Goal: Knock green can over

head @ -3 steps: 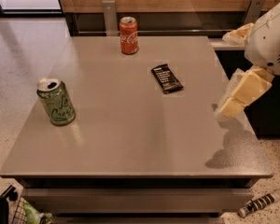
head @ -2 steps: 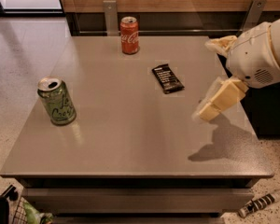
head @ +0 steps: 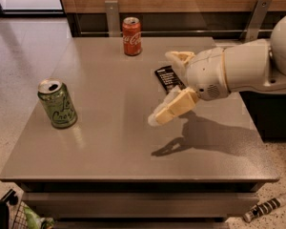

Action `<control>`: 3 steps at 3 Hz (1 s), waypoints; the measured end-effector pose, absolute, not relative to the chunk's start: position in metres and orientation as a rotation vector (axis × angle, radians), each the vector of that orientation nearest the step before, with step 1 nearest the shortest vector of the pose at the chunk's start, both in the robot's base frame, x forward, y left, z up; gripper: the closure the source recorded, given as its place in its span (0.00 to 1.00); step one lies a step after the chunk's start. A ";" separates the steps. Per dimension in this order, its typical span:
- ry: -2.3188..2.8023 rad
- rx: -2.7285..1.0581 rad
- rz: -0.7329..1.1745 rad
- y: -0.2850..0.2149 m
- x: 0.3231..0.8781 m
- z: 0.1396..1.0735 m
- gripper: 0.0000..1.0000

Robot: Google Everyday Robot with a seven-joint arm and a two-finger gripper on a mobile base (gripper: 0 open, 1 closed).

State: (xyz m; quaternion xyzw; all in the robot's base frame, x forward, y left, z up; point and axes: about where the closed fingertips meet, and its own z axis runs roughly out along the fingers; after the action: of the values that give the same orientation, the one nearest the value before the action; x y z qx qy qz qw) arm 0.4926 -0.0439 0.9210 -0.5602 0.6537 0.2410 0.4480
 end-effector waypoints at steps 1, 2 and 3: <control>1.597 -1.345 0.725 -0.016 0.490 0.911 0.00; 1.593 -1.342 0.730 -0.013 0.492 0.909 0.00; 1.581 -1.330 0.745 -0.004 0.496 0.903 0.00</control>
Offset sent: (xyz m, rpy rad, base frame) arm -0.0014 0.0231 -0.0087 0.0716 0.0445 0.0290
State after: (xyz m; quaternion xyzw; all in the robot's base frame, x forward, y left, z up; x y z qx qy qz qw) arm 0.4958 -0.0036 0.9030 -0.5391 0.6408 0.3022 0.4555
